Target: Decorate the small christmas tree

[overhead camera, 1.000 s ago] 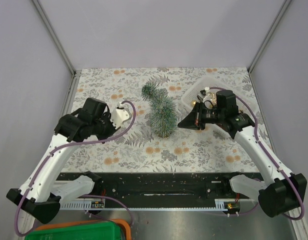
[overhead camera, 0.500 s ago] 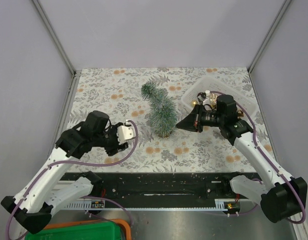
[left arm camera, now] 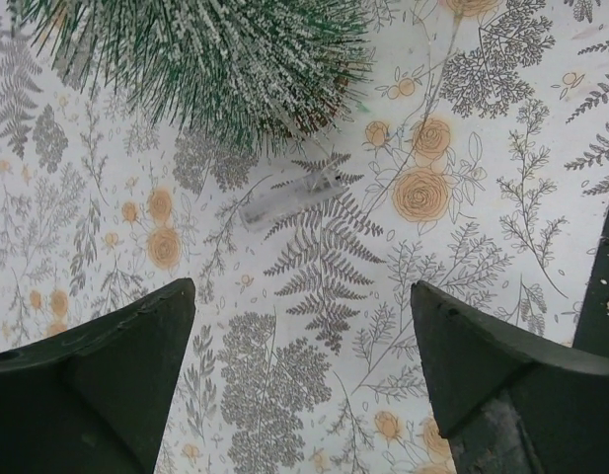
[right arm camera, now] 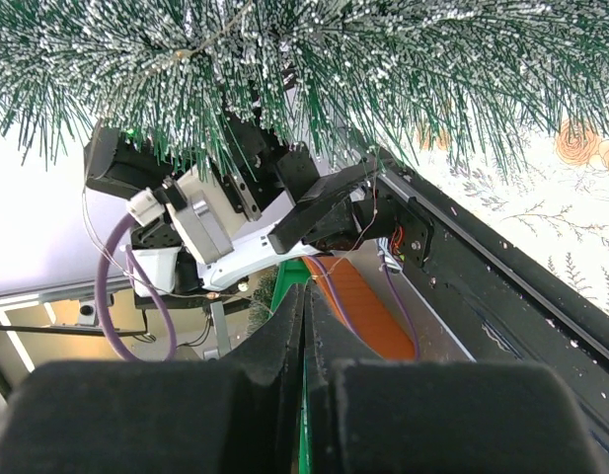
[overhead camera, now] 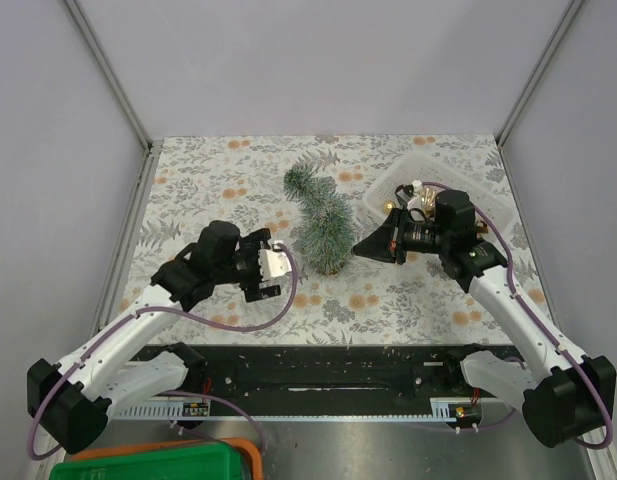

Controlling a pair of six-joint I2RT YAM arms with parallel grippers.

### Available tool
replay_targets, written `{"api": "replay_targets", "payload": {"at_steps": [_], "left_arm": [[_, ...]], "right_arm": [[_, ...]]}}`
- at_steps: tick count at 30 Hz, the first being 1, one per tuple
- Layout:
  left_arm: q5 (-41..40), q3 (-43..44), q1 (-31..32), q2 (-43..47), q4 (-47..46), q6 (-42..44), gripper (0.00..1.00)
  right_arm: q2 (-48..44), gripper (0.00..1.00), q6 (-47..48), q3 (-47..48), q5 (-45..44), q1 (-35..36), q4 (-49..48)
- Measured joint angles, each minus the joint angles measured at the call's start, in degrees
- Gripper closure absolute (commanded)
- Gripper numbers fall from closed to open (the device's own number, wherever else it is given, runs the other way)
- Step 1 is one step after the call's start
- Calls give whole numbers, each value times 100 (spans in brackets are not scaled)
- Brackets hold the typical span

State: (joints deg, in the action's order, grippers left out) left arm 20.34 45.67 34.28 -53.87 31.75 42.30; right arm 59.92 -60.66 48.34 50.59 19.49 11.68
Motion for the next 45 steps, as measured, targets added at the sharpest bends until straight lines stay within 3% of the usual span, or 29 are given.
{"api": "replay_targets", "payload": {"at_steps": [7,10,15,17,18,19,25,29,34,37,45], "left_arm": [[223,-214,33,-319,-599,393,9],[330,-205,52,-570,-627,483,17],[562,-103,192,-988,-505,758,55],[638,31,227,-1211,-341,826,79],[675,146,232,-1338,-184,872,96],[713,273,232,-1440,-46,896,100],[741,704,232,-1401,444,855,100],[686,782,232,-887,968,820,100],[728,1327,232,-328,2518,1386,100],[695,1899,247,-420,3416,1659,100],[614,2745,247,-876,4188,1585,100]], "right_arm": [[-17,100,-72,-2,9,0,-37],[-42,100,-116,-4,11,0,-85],[-114,100,-155,-2,13,0,-146],[-122,100,-157,-4,15,0,-155],[-125,100,-157,-4,15,0,-153],[-125,100,-157,-2,15,0,-155],[-125,100,-155,-2,15,0,-155],[-125,100,-138,-4,15,0,-153],[-68,100,-9,-4,7,0,-109],[22,100,125,-4,9,28,13],[212,100,621,9,-120,57,529]]}}
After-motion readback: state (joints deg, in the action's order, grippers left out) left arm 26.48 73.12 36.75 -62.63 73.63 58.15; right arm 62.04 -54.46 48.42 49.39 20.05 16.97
